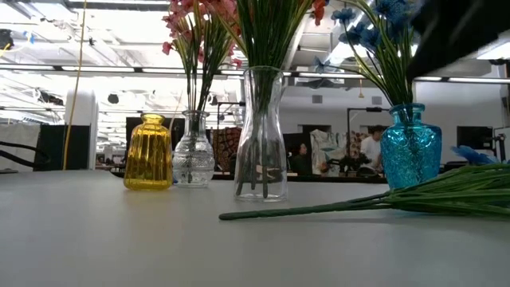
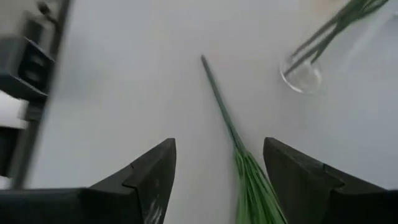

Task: Sort flowers into vase by color
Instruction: Put the blue flowers into the blue vase

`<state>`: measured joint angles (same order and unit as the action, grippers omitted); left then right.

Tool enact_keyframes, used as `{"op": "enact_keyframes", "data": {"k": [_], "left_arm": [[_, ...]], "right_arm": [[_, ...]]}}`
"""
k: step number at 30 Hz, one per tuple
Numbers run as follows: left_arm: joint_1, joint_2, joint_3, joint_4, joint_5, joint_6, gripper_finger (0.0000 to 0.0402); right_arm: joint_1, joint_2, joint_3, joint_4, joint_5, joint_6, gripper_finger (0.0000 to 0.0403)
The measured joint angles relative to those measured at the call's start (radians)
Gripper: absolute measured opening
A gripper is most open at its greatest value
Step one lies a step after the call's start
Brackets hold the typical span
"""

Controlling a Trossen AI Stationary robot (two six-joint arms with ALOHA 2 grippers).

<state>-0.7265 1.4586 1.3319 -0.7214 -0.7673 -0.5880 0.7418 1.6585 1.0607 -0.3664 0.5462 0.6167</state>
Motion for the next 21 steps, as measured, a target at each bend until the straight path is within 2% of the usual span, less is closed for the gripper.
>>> {"op": "enact_keyframes", "data": {"k": [8, 21], "left_arm": [[0.000, 0.000, 0.000, 0.001, 0.000, 0.000, 0.0167], [0.000, 0.000, 0.000, 0.001, 0.000, -0.011, 0.0167]], "right_arm": [[-0.035, 0.097, 0.000, -0.042, -0.013, 0.001, 0.0270], [-0.071, 0.097, 0.000, -0.183, -0.131, 0.046, 0.0270]]}}
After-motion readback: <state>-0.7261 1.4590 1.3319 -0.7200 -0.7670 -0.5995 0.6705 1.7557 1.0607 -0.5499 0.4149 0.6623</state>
